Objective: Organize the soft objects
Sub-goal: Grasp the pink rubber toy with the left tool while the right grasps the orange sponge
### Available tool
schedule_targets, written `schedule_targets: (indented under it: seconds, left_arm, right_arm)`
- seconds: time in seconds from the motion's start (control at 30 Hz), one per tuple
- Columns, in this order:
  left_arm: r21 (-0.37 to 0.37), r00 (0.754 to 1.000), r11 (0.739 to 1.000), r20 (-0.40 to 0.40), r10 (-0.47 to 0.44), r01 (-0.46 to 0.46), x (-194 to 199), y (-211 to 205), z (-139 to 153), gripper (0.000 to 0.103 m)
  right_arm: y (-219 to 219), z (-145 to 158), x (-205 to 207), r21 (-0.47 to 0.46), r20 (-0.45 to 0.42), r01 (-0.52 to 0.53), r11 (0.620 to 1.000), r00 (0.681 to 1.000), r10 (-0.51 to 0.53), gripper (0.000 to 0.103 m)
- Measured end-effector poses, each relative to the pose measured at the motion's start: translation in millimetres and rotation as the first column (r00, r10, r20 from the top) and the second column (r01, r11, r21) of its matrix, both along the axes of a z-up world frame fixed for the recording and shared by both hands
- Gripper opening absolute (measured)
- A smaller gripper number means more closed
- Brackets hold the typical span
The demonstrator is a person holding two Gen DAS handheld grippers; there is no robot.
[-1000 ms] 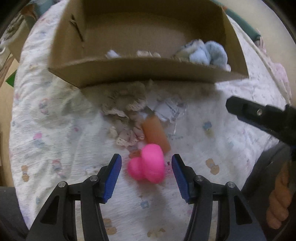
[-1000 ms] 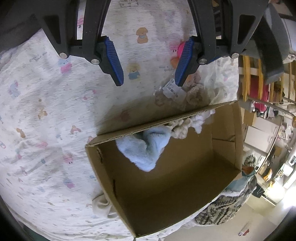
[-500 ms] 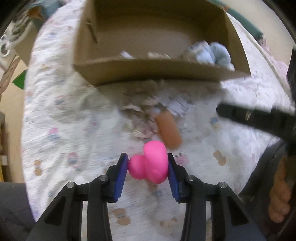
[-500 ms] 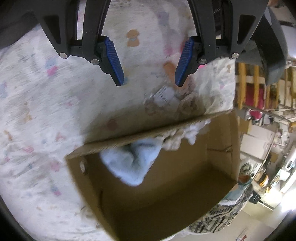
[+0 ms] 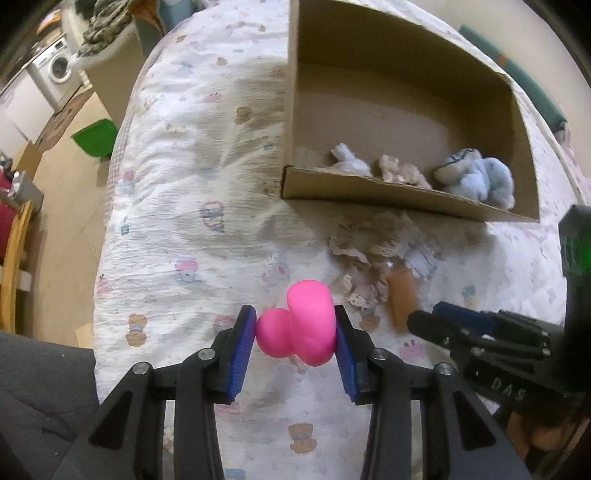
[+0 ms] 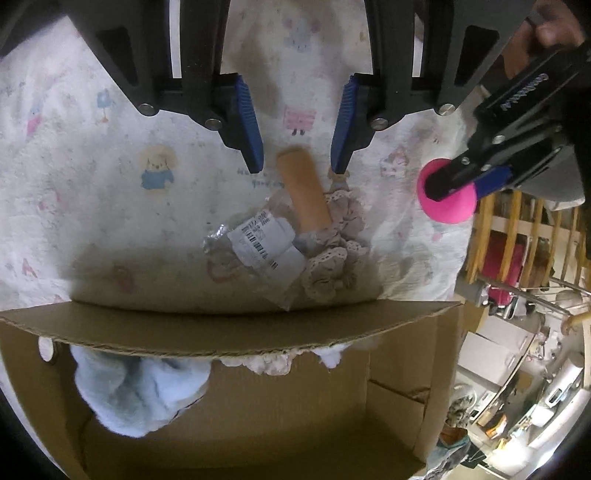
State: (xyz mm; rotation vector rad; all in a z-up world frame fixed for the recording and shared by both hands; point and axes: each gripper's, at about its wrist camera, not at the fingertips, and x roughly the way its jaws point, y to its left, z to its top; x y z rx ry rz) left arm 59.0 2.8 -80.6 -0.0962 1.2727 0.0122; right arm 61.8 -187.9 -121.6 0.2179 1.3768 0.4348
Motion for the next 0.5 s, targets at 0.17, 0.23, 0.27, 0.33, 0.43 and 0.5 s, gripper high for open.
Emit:
schedule_targets:
  seconds: [0.17,0.23,0.27,0.33,0.43,0.5]
  left_arm:
    - [0.030,0.999,0.999,-0.016,0.030,-0.029,8,-1,-10,0.038]
    - [0.042,0.999,0.999,-0.010,0.030,-0.030,9,-1,-9,0.038]
    - [0.045,0.999,0.999,-0.010,0.031,-0.030,9,1,-10,0.038]
    - [0.048,0.999,0.998,-0.012,0.032,-0.031,9,1,-11,0.038]
    - [0.044,0.999,0.998,-0.017,0.041,-0.040,11,3,-12,0.038]
    - [0.031,0.999,0.999,-0.018,0.045,-0.044,11,4,-11,0.038]
  right_arm:
    - [13,-6,4,-0.004,0.019,-0.026,1.000,0.999,0.026,0.035]
    - [15,-10,6,-0.020,0.015,-0.026,0.999,1.000,0.027,0.025]
    - [16,-11,6,-0.029,0.014,-0.026,0.999,1.000,0.026,0.013]
    - [16,-10,5,-0.019,0.014,-0.026,0.999,1.000,0.026,0.009]
    - [10,-6,1,0.009,0.011,-0.015,1.000,1.000,0.015,0.007]
    - [5,-1,-3,0.029,0.004,-0.005,1.000,1.000,0.005,0.007]
